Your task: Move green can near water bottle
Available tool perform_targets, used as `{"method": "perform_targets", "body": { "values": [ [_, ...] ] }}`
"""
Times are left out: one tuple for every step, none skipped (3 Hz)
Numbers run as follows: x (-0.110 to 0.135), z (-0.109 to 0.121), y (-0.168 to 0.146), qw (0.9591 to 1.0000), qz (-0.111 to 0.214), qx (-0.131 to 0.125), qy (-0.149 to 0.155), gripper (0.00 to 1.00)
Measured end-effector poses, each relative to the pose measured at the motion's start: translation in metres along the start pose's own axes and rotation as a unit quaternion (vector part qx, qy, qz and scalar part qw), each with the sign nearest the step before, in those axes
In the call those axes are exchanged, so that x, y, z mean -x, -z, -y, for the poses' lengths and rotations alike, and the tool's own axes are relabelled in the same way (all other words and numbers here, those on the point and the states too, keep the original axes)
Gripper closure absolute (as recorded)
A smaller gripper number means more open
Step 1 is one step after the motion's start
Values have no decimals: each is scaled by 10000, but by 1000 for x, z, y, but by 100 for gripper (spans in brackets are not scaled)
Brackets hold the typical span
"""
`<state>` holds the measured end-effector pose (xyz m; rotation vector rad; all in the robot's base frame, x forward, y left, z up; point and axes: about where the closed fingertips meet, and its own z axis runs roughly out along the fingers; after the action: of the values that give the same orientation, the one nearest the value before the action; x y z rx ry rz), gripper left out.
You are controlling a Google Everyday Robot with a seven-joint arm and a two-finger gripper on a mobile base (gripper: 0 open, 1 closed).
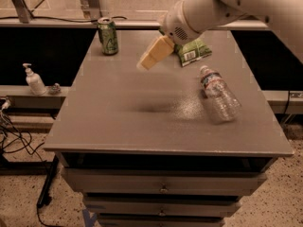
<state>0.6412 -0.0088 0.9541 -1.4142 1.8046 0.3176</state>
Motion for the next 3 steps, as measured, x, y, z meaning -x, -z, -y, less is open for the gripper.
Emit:
{"method": "perform_targets", "body": {
  "values": [
    [23, 23, -57, 9993, 363, 40, 16, 0],
    [44, 44, -109, 9976, 691, 31, -28, 0],
    [63, 63, -158, 9950, 981, 70, -193, 0]
  ]
}}
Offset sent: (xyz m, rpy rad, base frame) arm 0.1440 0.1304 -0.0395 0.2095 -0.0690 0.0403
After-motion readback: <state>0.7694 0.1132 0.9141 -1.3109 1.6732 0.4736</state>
